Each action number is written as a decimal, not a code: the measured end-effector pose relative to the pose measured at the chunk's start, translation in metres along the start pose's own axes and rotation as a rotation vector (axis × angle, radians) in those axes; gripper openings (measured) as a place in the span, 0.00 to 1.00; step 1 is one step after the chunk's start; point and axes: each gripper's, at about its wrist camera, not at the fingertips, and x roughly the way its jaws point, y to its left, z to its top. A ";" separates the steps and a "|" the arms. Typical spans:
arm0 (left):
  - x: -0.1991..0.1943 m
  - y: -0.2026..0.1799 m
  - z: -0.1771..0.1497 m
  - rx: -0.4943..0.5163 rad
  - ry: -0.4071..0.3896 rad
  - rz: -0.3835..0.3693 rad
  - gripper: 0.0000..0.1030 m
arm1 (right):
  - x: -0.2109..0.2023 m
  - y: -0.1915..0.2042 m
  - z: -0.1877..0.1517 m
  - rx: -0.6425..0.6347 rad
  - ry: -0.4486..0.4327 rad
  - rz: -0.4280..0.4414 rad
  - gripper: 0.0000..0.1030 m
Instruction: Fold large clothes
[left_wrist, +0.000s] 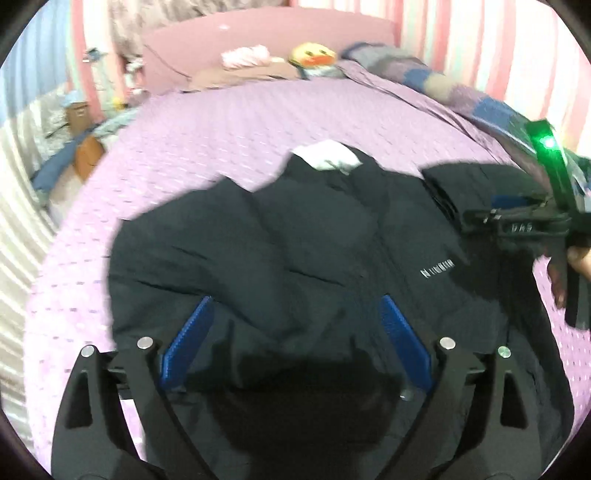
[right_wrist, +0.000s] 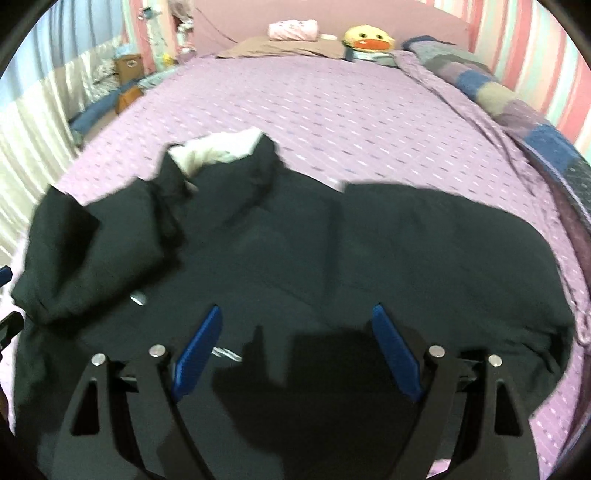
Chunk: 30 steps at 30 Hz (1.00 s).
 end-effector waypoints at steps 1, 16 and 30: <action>-0.003 0.012 0.004 -0.022 -0.003 0.041 0.93 | 0.006 0.013 0.008 -0.010 0.000 0.035 0.81; 0.042 0.154 -0.033 -0.272 0.193 0.227 0.95 | 0.091 0.109 0.031 -0.046 0.101 0.199 0.35; 0.045 0.083 0.018 -0.180 0.131 0.197 0.95 | -0.018 -0.061 -0.016 0.035 -0.021 -0.240 0.17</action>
